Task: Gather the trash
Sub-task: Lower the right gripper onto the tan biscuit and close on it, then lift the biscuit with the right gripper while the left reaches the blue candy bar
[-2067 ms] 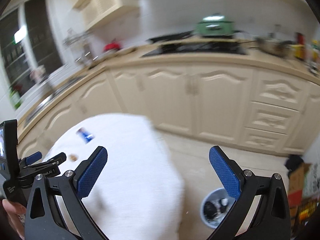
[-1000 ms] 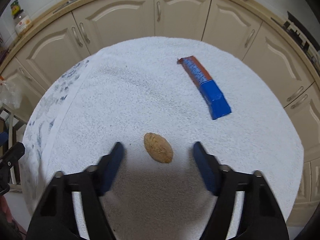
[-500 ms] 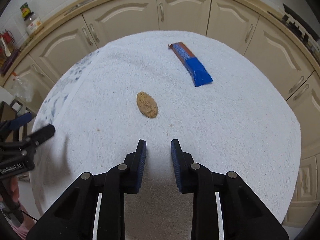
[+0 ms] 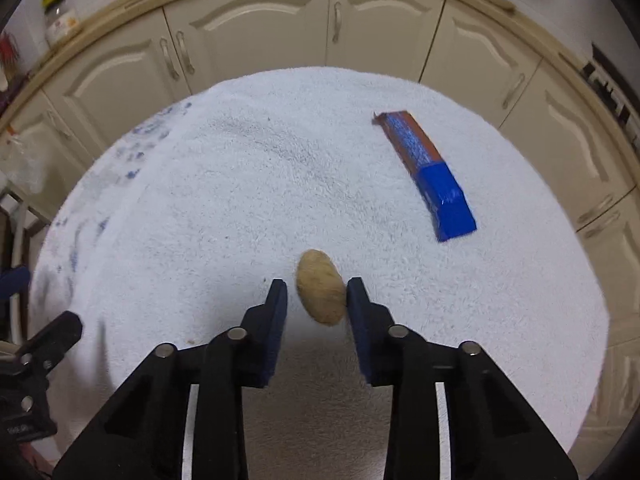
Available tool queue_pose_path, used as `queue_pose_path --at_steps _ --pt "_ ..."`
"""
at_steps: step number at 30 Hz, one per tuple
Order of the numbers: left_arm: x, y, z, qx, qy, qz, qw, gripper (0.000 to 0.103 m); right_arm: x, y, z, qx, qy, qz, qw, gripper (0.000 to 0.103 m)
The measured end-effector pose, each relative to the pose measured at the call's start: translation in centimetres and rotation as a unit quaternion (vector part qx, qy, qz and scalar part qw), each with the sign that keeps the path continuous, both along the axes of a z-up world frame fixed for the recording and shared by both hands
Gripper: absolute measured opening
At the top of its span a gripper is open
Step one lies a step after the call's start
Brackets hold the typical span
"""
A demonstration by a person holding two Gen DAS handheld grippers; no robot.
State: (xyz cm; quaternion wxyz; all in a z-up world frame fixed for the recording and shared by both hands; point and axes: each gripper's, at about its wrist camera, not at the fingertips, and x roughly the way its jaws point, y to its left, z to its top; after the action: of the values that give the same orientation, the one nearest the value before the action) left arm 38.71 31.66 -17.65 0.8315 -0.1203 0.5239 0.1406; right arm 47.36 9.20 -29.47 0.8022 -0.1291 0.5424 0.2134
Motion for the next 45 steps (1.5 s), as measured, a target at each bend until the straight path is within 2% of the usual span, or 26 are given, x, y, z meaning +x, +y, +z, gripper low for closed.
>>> queue_pose_path --at_steps 1,3,6,12,17,21,24,30,33,36,38,45 --pt "0.2 0.0 0.0 0.001 0.000 -0.001 1.0000 0.096 0.1 -0.6 0.1 0.017 0.013 -0.006 1.000 0.024" --pt "0.5 -0.4 -0.1 0.002 0.001 -0.002 1.0000 0.096 -0.1 -1.7 0.6 0.033 0.018 -0.011 0.999 0.024" --pt "1.0 -1.2 0.0 -0.004 0.000 -0.014 0.9999 0.096 -0.6 -3.0 1.4 0.027 0.002 -0.018 0.999 0.024" --pt "0.8 -2.5 0.8 -0.004 -0.007 -0.025 0.9997 0.096 -0.8 -4.7 2.5 0.050 0.009 -0.033 0.998 0.024" --pt "0.5 -3.2 1.9 -0.010 -0.017 -0.029 0.9994 0.096 -1.1 -5.6 2.3 0.040 0.013 -0.033 0.999 0.025" --pt "-0.2 -2.0 2.4 -0.016 -0.023 -0.006 0.9996 0.096 -0.2 -4.4 1.2 0.042 0.030 -0.018 0.999 0.027" --pt "-0.2 -1.2 2.2 -0.014 -0.019 0.003 0.9997 0.096 -0.3 -3.0 1.8 0.058 0.025 0.001 0.998 0.034" --pt "0.0 -1.1 1.1 -0.028 -0.007 0.001 0.9996 0.096 -0.4 -0.7 0.0 0.030 0.043 0.017 0.998 0.033" --pt "-0.1 -1.4 0.7 -0.025 -0.001 -0.004 0.9997 0.096 -0.5 -0.8 0.1 0.031 0.032 0.011 0.999 0.027" --pt "-0.3 -1.9 0.5 -0.022 0.004 -0.006 0.9997 0.096 -1.0 -1.7 0.3 0.050 0.049 0.010 0.998 0.027" --pt "-0.2 -2.6 0.6 -0.017 0.006 -0.011 0.9998 0.096 -1.8 -2.7 0.7 0.046 0.040 0.011 0.998 0.027" --pt "0.5 -7.1 1.6 -0.014 0.001 -0.064 0.9979 0.096 -4.8 -7.7 1.6 0.037 0.040 -0.004 0.998 0.027"
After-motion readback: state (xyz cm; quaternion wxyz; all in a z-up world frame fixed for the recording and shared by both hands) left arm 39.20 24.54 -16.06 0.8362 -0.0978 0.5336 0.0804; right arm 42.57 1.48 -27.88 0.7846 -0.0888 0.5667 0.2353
